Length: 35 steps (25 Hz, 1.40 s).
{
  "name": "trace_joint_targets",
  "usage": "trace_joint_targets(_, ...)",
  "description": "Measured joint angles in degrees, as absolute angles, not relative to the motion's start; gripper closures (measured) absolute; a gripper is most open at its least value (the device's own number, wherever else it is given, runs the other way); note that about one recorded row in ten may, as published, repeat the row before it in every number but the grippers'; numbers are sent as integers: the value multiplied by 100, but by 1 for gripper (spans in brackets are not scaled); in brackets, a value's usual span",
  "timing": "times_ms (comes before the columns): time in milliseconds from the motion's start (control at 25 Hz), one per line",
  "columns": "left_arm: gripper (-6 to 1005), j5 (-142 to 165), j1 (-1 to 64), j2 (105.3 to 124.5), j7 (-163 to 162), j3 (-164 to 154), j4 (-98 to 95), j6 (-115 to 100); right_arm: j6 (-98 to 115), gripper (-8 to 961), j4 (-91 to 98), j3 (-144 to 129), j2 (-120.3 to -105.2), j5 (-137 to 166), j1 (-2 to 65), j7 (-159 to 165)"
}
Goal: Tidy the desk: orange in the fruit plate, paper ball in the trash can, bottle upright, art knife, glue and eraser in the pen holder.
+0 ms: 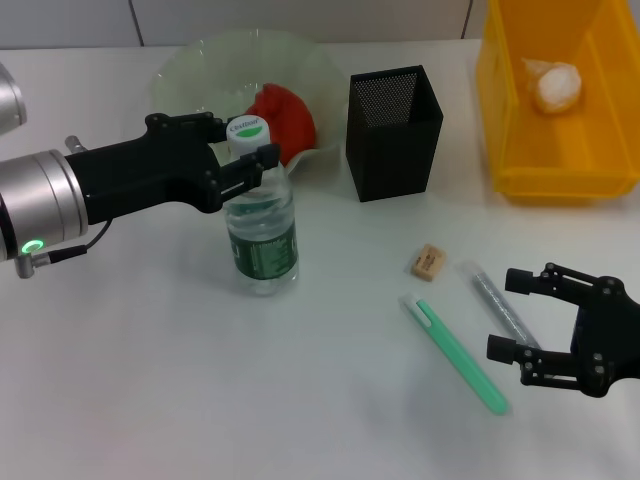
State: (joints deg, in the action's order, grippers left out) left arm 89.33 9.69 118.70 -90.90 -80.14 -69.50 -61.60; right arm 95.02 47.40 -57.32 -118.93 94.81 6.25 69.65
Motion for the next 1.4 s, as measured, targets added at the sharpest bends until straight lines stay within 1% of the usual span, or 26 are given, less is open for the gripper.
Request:
trace_joint_targets(160, 439, 8625, 936, 11878, -8484, -8012, -6818, -6138, 9516, 114, 5142, -5645, -11843, 9706, 684, 7718)
trace_joint_targets(320, 416, 8125, 761, 11893, -7785, -8042, -6807, -6166, 9529, 114, 5713, -5548, -11845, 9922, 676, 8269)
trace_joint_targets(360, 388, 8125, 761, 11893, -7785, -8042, -6807, -6166, 9529, 114, 5713, -5548, -11845, 9922, 676, 8269)
trace_joint_targets(400, 359, 7746, 598, 11884, -7427, -8041, -6819, -6215, 9536, 114, 6284, -5510, -11857, 10157, 673, 8846)
trace_joint_targets(440, 331, 7746, 598, 11884, -7427, -8041, -6819, -6215, 9536, 114, 6284, -5510, -11857, 10157, 673, 8846)
trace_joint_targets(560, 246, 7600, 498, 11872, -7270, -8026, -6840, -6303, 9600, 114, 7239, -5500, -11867, 10592, 762, 9997)
trace_joint_targets(600, 218, 7516, 430, 11863, -7143, -8002, -6843, -6474, 9785, 115, 8026, -5518, -11860, 11094, 964, 11161)
trace_joint_targets(640, 207, 7472, 351, 11852, -6962, -7962, -6829, -6859, 9785, 115, 8026, -5518, -11860, 11094, 964, 11161)
trace_joint_targets(680, 195, 7472, 351, 11852, -6962, -7962, -6829, -6859, 10112, 115, 8674, -5543, -11851, 11717, 1329, 12180)
trace_joint_targets(720, 184, 7502, 311, 11841, -6733, -7923, -6706, -7400, 10112, 115, 8674, -5543, -11851, 11717, 1329, 12180)
trace_joint_targets(760, 173, 7502, 311, 11841, -6733, -7923, -6706, -7400, 10285, 115, 8957, -5559, -11852, 12052, 1567, 12685)
trace_joint_targets(800, 162, 7502, 311, 11841, -6733, -7923, -6706, -7400, 10686, 115, 9346, -5634, -11882, 12783, 2043, 13531)
trace_joint_targets(840, 150, 7502, 311, 11841, -6733, -7923, -6706, -7400, 10686, 115, 9346, -5634, -11882, 12783, 2043, 13531)
trace_joint_targets(880, 139, 7536, 311, 11832, -6557, -7906, -6525, -7802, 10949, 115, 9509, -5893, -11914, 13437, 2523, 14231)
trace_joint_targets(920, 139, 7536, 311, 11832, -6557, -7906, -6525, -7802, 10949, 115, 9509, -5893, -11914, 13437, 2523, 14231)
trace_joint_targets(960, 139, 7676, 609, 11814, -5827, -7896, -5189, -8637, 11018, 115, 9523, -6081, -11921, 13680, 2717, 14511)
trace_joint_targets(1000, 139, 7695, 670, 11815, -5722, -7896, -4994, -8659, 10988, 115, 9431, -6574, -11920, 14033, 3010, 14939)
trace_joint_targets(1040, 139, 7695, 670, 11815, -5722, -7896, -4994, -8659, 10988, 115, 9431, -6574, -11920, 14033, 3010, 14939)
trace_joint_targets(1080, 139, 7718, 859, 11819, -5416, -7892, -4408, -8698, 10940, 114, 9328, -6888, -11919, 14253, 3176, 15148)
trace_joint_targets(1200, 139, 7708, 1198, 11819, -4951, -7879, -3495, -8720, 10623, 115, 8805, -7780, -11929, 14747, 3571, 15638)
trace_joint_targets(1400, 139, 7721, 1463, 11823, -4559, -7816, -2797, -8721, 10171, 116, 8159, -8476, -11945, 14785, 3790, 15971)
